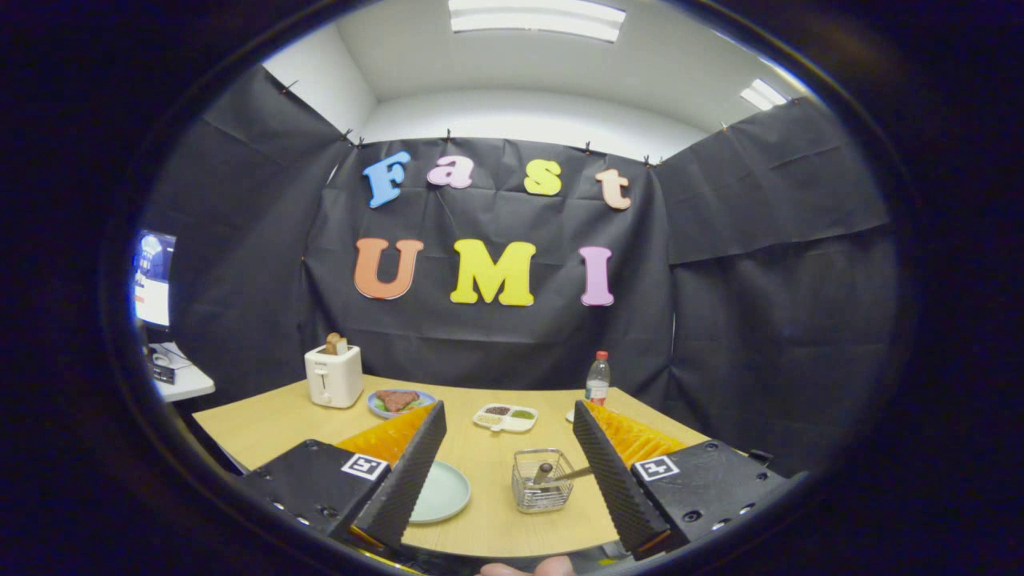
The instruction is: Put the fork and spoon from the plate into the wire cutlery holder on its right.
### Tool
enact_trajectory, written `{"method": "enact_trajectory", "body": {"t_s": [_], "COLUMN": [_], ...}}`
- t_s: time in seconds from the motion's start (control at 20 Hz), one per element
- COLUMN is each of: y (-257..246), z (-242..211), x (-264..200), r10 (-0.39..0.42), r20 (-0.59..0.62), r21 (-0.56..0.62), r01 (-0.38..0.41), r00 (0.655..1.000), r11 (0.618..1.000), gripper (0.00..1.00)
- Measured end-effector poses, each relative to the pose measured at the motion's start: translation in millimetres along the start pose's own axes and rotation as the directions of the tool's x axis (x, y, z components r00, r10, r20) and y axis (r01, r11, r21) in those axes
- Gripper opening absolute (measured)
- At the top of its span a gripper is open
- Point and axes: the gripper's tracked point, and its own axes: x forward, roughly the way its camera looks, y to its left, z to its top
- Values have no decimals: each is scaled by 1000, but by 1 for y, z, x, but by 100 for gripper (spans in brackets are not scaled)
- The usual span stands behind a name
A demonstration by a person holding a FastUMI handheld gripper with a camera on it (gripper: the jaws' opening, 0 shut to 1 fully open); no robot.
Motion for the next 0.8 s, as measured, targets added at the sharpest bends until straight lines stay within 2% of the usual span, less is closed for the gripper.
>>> {"method": "enact_trajectory", "body": {"t_s": [0.35,0.8], "y": [0,13], "z": [15,29], "x": [-6,-13], "r10": [14,5], "r20": [-12,15], "r21": [87,82], "r01": [-13,-6], "r00": [1000,1000], "r11": [996,997], "gripper": [96,95]}}
